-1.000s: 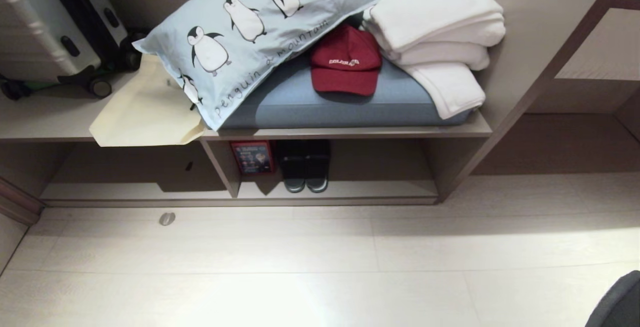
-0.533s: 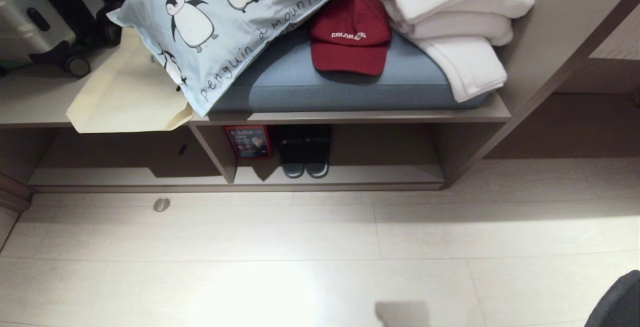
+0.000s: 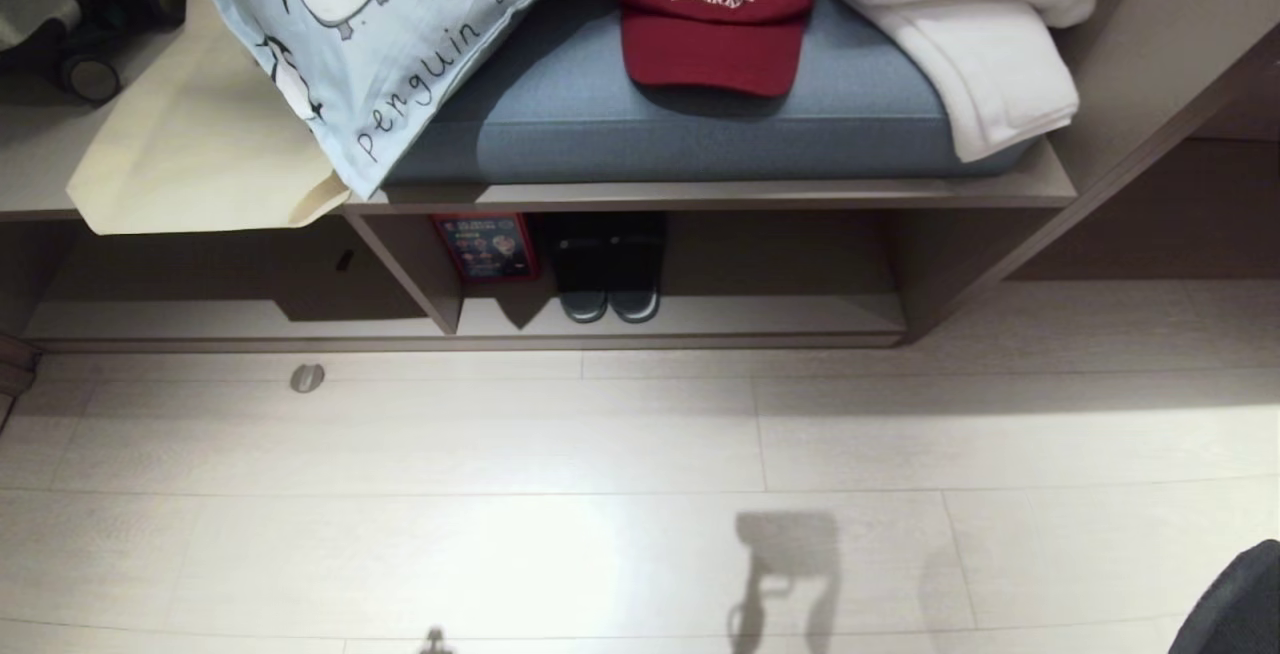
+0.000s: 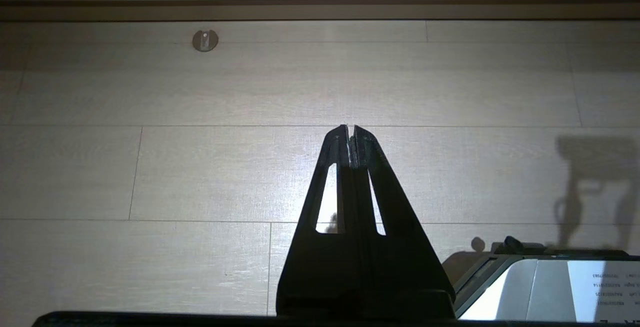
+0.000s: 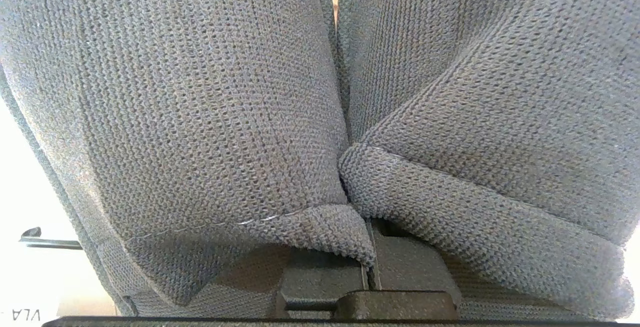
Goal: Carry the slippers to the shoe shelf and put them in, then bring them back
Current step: Place the slippers into the shoe cabinet
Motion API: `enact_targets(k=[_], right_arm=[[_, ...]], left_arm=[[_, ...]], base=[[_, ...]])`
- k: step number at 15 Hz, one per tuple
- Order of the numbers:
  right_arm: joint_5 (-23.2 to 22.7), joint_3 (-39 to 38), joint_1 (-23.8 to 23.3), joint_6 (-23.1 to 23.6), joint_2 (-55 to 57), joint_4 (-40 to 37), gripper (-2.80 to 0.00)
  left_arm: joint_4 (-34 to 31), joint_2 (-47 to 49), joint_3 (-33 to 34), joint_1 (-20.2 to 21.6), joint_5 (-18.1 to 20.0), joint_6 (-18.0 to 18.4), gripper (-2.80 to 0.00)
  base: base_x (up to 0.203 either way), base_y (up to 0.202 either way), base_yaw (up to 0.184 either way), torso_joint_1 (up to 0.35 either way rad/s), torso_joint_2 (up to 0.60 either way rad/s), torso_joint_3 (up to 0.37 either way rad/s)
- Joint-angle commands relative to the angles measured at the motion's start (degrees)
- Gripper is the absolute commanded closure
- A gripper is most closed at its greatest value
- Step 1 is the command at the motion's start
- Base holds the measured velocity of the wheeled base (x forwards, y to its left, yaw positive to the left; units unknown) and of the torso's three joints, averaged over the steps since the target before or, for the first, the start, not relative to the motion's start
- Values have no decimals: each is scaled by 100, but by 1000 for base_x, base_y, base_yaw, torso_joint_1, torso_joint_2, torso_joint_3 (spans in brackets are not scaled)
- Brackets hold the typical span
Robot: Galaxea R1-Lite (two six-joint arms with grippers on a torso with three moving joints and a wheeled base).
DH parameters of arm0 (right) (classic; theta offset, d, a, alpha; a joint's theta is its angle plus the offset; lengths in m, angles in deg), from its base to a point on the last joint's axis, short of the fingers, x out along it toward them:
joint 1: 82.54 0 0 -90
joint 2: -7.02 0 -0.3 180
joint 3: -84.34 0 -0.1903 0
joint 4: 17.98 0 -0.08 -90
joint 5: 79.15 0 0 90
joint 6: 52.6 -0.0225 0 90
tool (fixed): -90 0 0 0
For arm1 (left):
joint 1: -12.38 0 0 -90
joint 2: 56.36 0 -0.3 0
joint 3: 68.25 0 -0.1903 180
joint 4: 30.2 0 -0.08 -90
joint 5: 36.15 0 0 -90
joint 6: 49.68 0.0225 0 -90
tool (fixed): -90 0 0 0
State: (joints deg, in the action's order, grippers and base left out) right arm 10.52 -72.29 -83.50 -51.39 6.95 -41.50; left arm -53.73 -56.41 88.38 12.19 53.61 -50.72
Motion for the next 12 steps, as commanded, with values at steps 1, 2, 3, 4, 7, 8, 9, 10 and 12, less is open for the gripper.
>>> enact_targets(k=[1,2,3,4,7,8,9,10,12], right_arm=[[-2,0,4,2,-10,-2,0],[-2,0,0,2,-10,-2,0],[-2,0,1,-5,-10,-2,0],[-2,0,0,2,-10,-2,0],[-2,0,0,2,-10,-2,0],[-2,0,0,2,-10,-2,0],[-2,0,0,1,-10,-2,0],[-2,0,0,2,-10,-2,0],[-2,0,0,2,-10,-2,0]], left_arm=[[-2,5,9,1,-3,-9,0],[-2,5,9,1,-3,-2,0],[-2,5,9,1,-3,-2,0],[-2,5,9,1,-3,-2,0],[-2,5,9,1,-3,-2,0],[-2,5,9,1,-3,-2,0],[-2,5,9,1,-3,-2,0],[-2,5,9,1,-3,-2,0],[-2,5,9,1,-3,-2,0]], base=[[0,0,0,2,7,-189],[0,0,0,4,7,-197],[0,0,0,7,12,-197],[0,0,0,0,5,-192],[0,0,0,3,-2,-200],[0,0,0,1,-4,-194],[0,0,0,0,7,-198],[0,0,0,5,4,-196],[0,0,0,5,3,-193]])
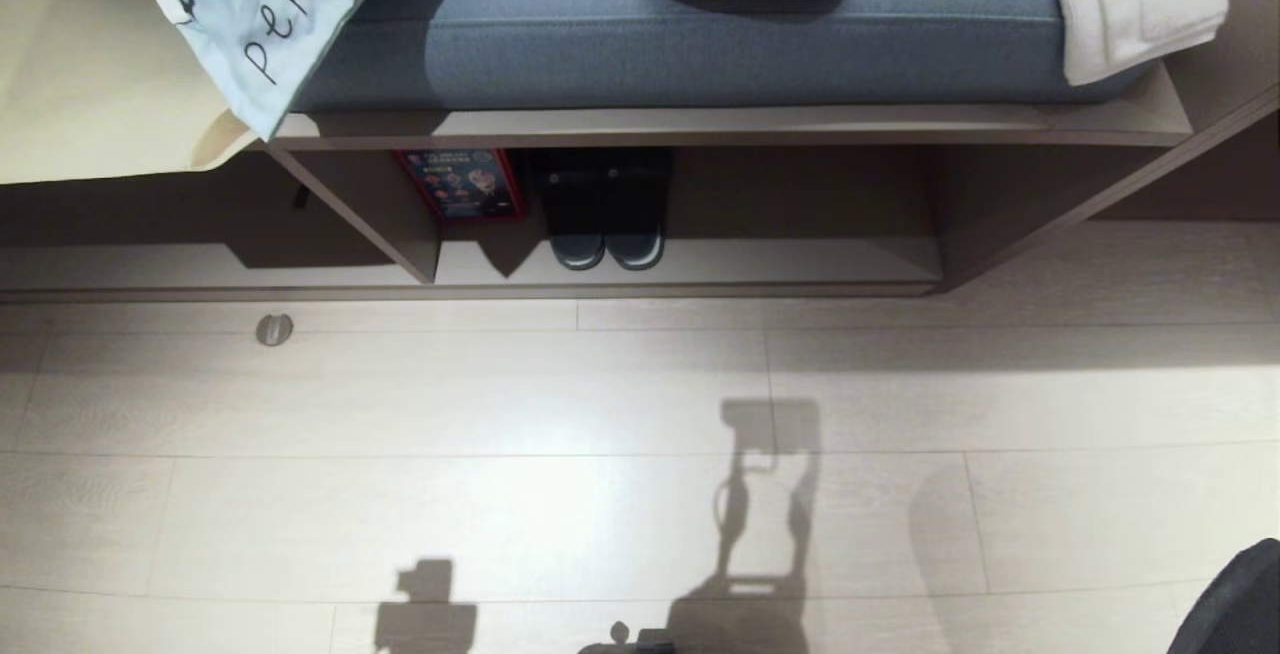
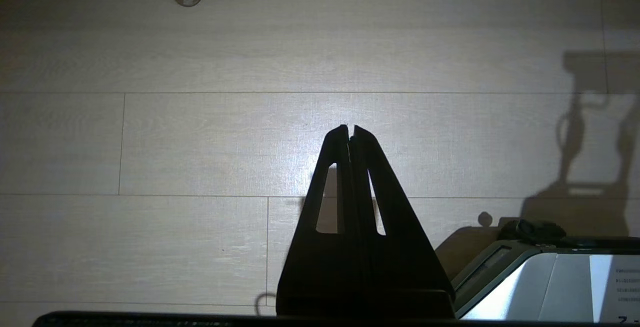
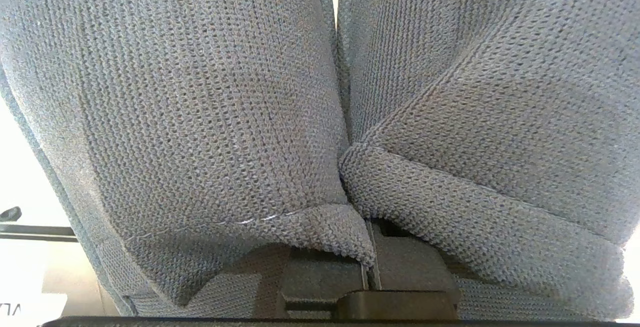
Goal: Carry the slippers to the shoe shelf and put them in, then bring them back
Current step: Place the slippers into the shoe cabinet
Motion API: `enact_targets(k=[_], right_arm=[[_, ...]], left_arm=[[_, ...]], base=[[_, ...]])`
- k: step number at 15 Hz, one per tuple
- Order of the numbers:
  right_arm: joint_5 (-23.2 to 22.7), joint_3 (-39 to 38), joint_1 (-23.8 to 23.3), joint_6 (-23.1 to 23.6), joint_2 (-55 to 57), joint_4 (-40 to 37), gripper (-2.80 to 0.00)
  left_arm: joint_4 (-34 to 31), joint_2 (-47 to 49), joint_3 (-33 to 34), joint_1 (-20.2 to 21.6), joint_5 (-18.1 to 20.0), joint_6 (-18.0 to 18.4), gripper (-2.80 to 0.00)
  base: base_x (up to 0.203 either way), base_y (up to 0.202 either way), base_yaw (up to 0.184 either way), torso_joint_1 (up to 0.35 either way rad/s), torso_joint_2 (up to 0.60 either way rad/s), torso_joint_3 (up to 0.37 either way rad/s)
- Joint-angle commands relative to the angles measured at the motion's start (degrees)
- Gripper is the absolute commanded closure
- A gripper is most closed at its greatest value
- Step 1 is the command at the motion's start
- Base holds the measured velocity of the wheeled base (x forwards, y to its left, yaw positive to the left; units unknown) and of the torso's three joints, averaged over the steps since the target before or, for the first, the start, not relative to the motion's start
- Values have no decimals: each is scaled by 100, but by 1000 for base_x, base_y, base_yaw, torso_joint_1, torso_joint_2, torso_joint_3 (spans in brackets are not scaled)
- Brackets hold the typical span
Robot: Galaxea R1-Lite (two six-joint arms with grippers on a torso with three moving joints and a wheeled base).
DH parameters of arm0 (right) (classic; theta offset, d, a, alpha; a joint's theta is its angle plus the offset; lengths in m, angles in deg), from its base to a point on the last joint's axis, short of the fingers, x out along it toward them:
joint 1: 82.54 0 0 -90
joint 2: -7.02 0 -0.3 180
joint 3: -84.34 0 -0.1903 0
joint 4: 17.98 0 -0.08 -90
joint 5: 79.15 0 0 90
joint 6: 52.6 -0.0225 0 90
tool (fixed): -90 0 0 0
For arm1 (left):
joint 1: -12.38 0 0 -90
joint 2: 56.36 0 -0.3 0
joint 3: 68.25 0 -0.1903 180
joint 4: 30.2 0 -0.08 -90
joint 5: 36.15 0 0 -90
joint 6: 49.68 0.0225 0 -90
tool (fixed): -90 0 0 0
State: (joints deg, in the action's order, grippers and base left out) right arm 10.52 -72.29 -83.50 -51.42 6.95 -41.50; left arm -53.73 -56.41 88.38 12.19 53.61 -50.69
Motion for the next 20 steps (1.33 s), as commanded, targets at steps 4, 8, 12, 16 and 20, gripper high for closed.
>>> enact_targets(k=[4,8,12,16,20], right_arm=[[-2,0,0,5,-10,-2,0],[-2,0,0,5,-10,-2,0],[-2,0,0,1,-10,-2,0],[-2,0,0,5,-10,-2,0],[-2,0,0,-4,-10,-2,0]], left_arm=[[-2,5,9,1,-2,-4,0],[-2,5,9,1,-2,-4,0],[-2,5,9,1,-2,-4,0],[-2,5,9,1,-2,-4,0],[-2,5,9,1,-2,-4,0]], base=[[0,0,0,3,3,-195],[0,0,0,0,3,-200],[0,0,0,4,2,-197],[0,0,0,2,3,-196],[0,0,0,3,3,-196]])
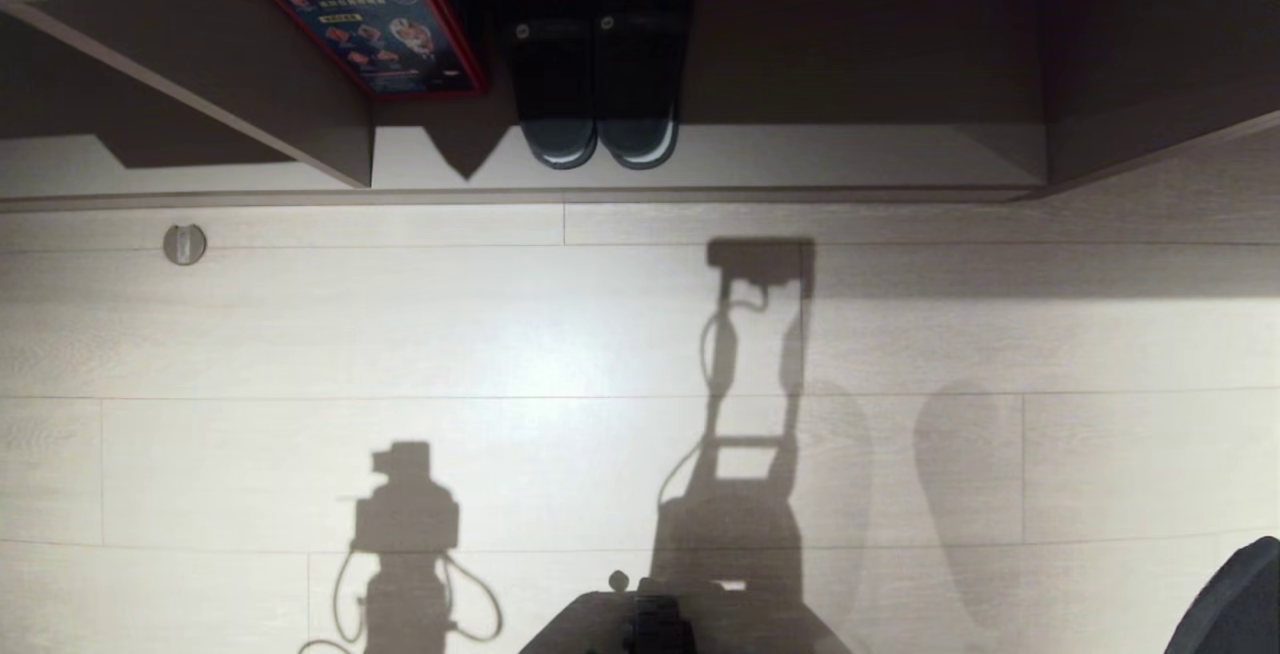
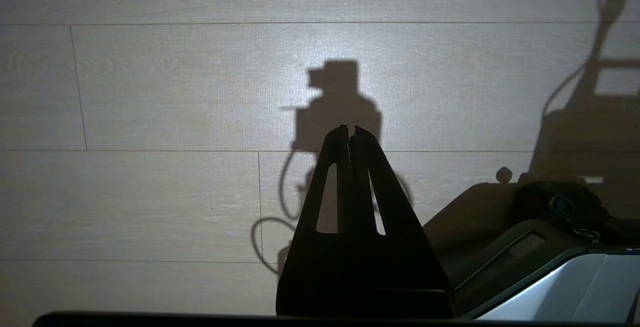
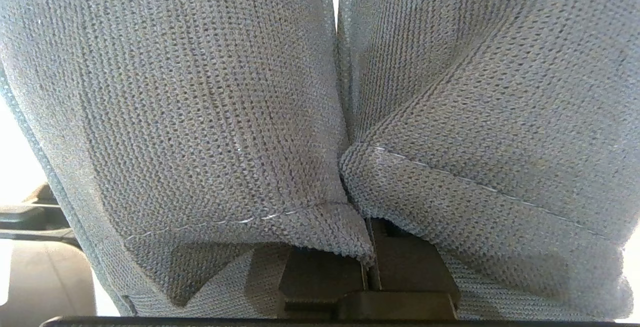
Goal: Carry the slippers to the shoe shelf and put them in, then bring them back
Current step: Place the slippers into the shoe cabinet
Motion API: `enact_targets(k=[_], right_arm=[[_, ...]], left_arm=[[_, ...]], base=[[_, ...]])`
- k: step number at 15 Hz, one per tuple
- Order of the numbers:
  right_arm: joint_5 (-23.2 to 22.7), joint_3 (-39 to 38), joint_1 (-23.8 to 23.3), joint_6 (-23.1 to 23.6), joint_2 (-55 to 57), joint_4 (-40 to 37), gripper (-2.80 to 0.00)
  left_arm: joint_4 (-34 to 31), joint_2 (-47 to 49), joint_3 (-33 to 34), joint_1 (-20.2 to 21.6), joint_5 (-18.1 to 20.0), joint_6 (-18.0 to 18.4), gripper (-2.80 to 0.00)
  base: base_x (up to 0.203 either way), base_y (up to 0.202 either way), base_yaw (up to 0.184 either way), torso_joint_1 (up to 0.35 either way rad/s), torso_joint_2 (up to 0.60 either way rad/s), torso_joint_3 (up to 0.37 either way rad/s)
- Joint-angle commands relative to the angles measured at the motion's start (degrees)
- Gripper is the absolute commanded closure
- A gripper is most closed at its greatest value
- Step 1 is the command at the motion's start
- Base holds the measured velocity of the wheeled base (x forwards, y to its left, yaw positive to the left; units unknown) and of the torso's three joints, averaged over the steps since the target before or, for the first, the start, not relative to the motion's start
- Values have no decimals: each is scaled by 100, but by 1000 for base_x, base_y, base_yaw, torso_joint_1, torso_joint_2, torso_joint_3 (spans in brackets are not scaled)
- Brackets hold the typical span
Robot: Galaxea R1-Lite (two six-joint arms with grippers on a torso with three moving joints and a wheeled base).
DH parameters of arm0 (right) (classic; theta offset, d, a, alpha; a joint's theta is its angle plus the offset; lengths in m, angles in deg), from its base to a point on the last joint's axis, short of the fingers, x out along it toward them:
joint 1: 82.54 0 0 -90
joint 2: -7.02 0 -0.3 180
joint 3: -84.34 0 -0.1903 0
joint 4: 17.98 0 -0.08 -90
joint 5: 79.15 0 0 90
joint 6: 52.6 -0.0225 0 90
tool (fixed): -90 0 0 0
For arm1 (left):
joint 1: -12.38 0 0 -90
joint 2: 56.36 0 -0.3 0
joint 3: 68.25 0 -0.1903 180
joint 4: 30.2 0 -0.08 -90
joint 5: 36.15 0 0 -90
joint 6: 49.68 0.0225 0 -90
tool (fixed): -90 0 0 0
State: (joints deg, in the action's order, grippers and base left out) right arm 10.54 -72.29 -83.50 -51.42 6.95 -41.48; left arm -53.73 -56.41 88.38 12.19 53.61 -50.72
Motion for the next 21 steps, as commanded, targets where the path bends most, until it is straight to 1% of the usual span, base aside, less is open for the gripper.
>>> enact_targets(k=[1,15,21], right_arm=[[-5,0,0,5,-10,-4,0],[4,0,0,31,-10,-13,0],[-6,2,0,23,-8,-9,0]], left_arm=[[-2,5,9,1,-2,-2,0],[-2,5,9,1,-2,-2,0],[-2,5,9,1,-2,-4,0]], base=[[0,0,0,2,6,-197],[0,0,0,3,3,-196],[0,0,0,2,2,-44]])
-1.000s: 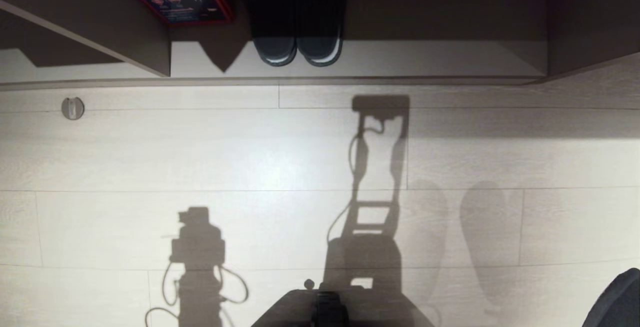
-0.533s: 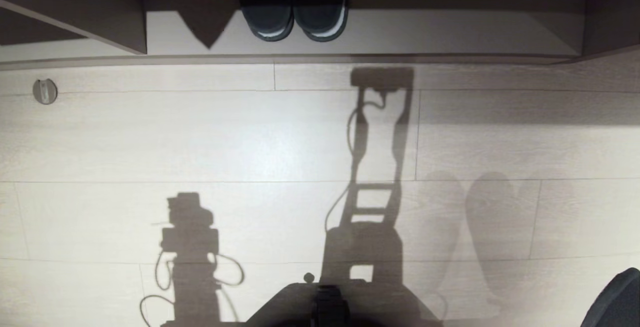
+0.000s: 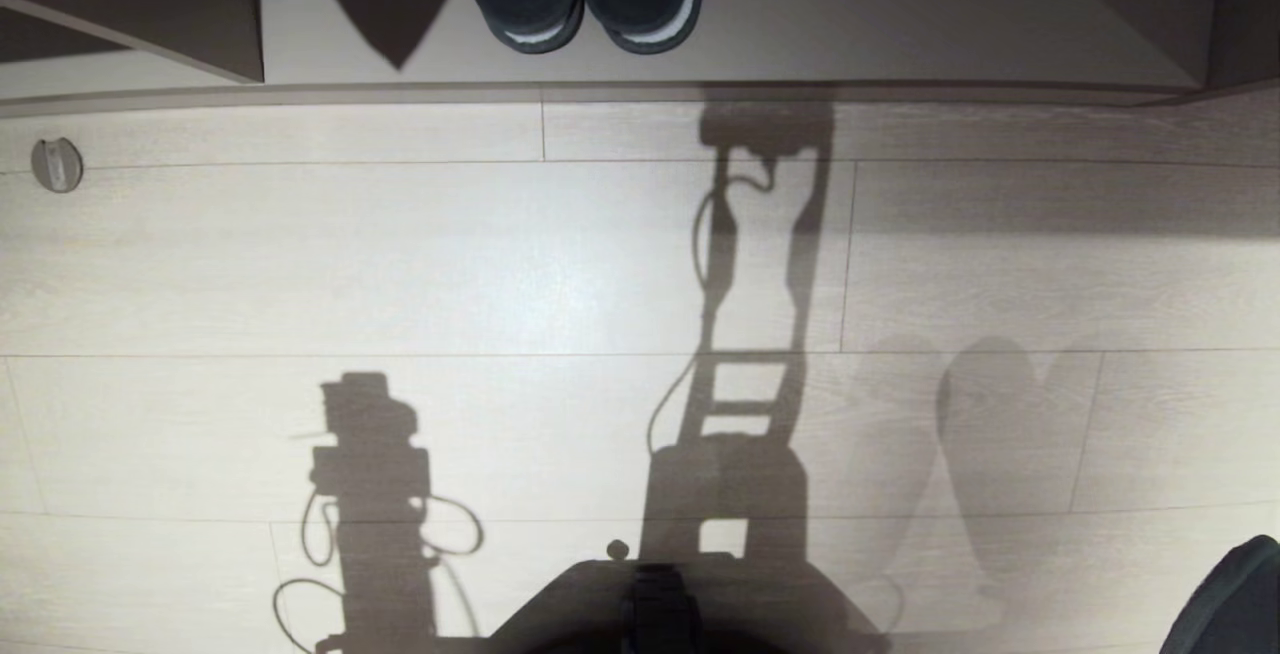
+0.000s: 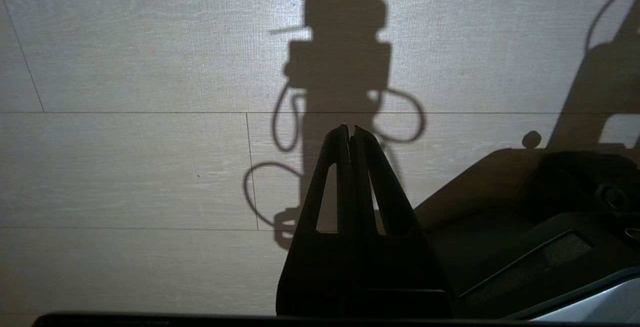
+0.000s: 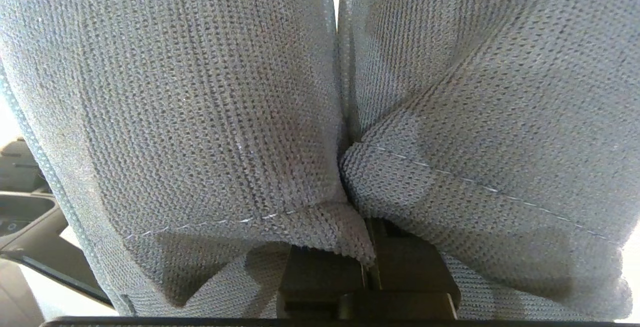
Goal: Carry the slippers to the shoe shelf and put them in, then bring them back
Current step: Place the slippers into the shoe cabinet
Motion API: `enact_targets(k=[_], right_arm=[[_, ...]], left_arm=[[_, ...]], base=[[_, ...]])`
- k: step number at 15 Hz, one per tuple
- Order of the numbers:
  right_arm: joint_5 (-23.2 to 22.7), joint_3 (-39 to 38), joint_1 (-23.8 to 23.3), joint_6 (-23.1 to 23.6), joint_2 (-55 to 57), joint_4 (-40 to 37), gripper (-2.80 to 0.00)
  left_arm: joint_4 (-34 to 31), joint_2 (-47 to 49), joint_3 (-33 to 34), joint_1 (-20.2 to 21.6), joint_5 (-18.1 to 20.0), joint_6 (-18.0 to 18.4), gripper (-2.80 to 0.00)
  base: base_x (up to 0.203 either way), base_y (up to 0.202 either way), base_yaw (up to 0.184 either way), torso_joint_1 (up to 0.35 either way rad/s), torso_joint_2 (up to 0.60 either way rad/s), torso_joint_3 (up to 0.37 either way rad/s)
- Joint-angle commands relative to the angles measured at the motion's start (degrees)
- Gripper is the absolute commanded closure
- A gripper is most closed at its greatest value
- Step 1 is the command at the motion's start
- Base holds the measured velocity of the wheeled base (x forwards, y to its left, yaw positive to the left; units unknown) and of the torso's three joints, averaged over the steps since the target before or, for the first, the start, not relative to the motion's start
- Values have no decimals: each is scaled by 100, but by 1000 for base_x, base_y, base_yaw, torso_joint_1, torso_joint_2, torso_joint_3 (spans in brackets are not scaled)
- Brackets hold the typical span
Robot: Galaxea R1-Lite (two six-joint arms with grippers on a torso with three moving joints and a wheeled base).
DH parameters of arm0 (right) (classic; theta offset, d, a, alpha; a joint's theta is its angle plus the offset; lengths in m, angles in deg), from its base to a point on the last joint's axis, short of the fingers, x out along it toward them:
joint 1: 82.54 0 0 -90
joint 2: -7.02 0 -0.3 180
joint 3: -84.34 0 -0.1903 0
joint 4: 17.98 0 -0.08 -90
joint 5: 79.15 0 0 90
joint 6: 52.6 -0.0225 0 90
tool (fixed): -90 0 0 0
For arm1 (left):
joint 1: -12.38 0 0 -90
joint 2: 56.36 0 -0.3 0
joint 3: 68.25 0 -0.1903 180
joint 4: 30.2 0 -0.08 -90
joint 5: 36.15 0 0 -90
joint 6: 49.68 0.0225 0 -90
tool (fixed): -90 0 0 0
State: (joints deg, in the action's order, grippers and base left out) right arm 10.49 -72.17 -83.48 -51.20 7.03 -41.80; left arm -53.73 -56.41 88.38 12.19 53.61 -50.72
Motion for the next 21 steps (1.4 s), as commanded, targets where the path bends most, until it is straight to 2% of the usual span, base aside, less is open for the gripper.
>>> enact_targets(k=[1,4,6,9,12,15,17,21], right_arm=[[-10,139,0,2,80,-91,0],[-59,1166,109,12,1406,-90,0],[-81,1531,235,21,2873,523,0],[-225,1821,345,94,5046,2141,0],[-400,2199,400,250,6953,4296,0],[-472,3268,420,446,8281,5640,0],[-503,4074,407,520,8780,5952,0],[-522,5698,341,508,9373,5911,0]], left_arm=[[-2,5,9,1,-2,-11,0],[-2,5,9,1,-2,-11,0],[-2,5,9,1,-2,-2,0],[-2,5,9,1,-2,-2,0],[-2,5,9,1,-2,-2,0],[-2,5,9,1,-2,-2,0],[-2,2,9,1,-2,-2,0],[-2,-2,9,1,-2,-2,0]], base=[[0,0,0,0,0,0],[0,0,0,0,0,0],[0,0,0,0,0,0],[0,0,0,0,0,0],[0,0,0,0,0,0],[0,0,0,0,0,0],[0,0,0,0,0,0],[0,0,0,0,0,0]])
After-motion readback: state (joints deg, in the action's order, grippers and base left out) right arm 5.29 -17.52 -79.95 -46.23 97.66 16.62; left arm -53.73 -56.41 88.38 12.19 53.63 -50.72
